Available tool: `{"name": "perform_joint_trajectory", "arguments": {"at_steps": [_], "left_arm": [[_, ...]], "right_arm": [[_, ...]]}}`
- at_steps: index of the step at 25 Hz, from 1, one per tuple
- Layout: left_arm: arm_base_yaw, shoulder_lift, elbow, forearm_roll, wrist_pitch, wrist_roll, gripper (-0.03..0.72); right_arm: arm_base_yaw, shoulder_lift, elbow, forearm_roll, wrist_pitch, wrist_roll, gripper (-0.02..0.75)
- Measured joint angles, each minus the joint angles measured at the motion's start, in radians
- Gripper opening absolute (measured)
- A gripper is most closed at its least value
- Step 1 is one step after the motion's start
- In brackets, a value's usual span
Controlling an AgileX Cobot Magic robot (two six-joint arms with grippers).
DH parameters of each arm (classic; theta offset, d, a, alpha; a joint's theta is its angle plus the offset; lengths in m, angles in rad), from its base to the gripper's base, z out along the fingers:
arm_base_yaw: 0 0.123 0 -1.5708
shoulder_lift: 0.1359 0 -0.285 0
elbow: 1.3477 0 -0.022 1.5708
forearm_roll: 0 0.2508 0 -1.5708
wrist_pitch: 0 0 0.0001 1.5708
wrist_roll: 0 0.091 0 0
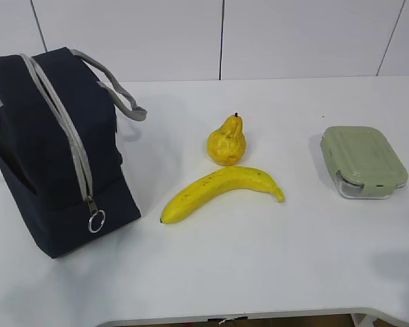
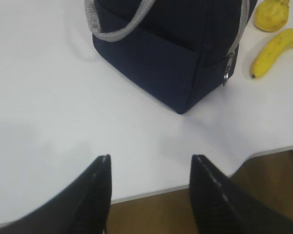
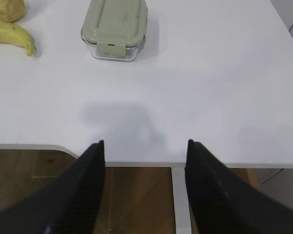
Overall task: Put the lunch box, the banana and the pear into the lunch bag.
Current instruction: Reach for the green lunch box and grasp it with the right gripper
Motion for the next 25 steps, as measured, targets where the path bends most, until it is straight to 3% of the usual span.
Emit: {"name": "perform_joint_trajectory", "arguments": {"at_steps": [25], "left_arm": [[0.000, 0.000, 0.000, 0.000, -0.001, 0.000, 0.330]], "right_arm": [[0.000, 0.000, 0.000, 0.000, 0.000, 0.000, 0.441]]}}
